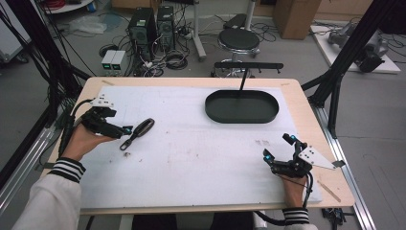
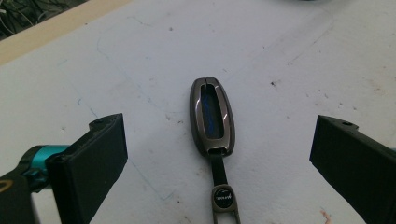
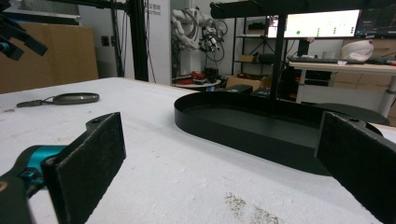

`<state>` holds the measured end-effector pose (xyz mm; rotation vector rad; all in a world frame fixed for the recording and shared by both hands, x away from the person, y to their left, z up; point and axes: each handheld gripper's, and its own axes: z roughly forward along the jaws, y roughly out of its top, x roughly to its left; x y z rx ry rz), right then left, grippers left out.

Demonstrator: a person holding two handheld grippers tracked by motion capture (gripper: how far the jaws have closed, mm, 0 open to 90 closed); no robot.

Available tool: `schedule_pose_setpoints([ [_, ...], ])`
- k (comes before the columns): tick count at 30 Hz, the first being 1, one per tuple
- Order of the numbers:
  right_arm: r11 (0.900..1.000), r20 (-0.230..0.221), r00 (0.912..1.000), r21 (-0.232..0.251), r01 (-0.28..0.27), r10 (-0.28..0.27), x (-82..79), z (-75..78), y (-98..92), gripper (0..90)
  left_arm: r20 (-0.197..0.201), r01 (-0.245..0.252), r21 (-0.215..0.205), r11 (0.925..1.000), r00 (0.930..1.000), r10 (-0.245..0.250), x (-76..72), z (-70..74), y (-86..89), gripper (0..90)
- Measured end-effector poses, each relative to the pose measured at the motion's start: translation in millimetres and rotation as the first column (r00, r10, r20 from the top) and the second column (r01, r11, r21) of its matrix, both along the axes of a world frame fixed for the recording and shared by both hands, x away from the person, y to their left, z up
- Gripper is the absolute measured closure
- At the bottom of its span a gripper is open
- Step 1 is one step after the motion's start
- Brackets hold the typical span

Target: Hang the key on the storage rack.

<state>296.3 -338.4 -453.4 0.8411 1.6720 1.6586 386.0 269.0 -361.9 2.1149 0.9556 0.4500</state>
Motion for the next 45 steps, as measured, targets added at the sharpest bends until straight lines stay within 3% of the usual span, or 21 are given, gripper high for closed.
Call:
schedule_pose_setpoints([
  [2, 1.000, 0.000, 1.0000, 0.001, 0.000, 0.000, 0.0, 0.0, 0.0, 0.8, -0.014, 0.007, 0.026, 0.9996, 0.9999, -0.006, 4.3, -1.6, -2.7, 4.5],
  [4, 1.000, -0.002, 1.0000, 0.003, 0.000, 0.000, -0.1, 0.0, 0.0, 0.8, -0.040, 0.014, 0.023, 0.9996, 0.9991, -0.013, 7.6, -4.2, -4.3, 4.5],
  [8, 1.000, -0.002, 1.0000, 0.004, 0.000, 0.000, -0.1, 0.0, 0.1, 0.8, -0.101, 0.036, 0.091, 0.9952, 0.9945, -0.027, 13.3, -10.0, -9.8, 4.5],
  [16, 1.000, -0.006, 1.0000, 0.006, 0.001, -0.001, -0.4, 0.0, 0.1, 0.8, -0.180, 0.061, 0.144, 0.9877, 0.9831, -0.034, 21.4, -14.7, -21.2, 9.8],
  [25, 1.000, -0.004, 1.0000, 0.005, 0.004, -0.004, 0.1, 0.0, -0.3, 0.8, -0.229, 0.037, 0.186, 0.9820, 0.9733, 0.007, 27.4, -20.3, -26.6, 14.6],
  [29, 1.000, -0.004, 1.0000, 0.005, 0.006, -0.006, 0.1, 0.0, -0.4, 0.8, -0.276, 0.056, 0.215, 0.9751, 0.9610, 0.006, 29.3, -25.7, -29.2, 20.4],
  [34, 1.000, -0.005, 1.0000, 0.007, 0.007, -0.007, 0.1, 0.0, -0.2, 0.8, -0.296, 0.052, 0.233, 0.9711, 0.9550, 0.020, 30.7, -29.4, -31.7, 23.8],
  [41, 1.000, -0.007, 1.0000, 0.008, 0.007, -0.007, 0.0, 0.0, -0.3, 0.8, -0.315, 0.052, 0.259, 0.9644, 0.9485, 0.034, 32.8, -33.6, -33.0, 36.5],
  [45, 1.000, -0.007, 1.0000, 0.008, 0.007, -0.007, 0.0, 0.0, -0.3, 0.8, -0.335, 0.056, 0.267, 0.9620, 0.9415, 0.038, 34.2, -35.4, -33.3, 40.7],
])
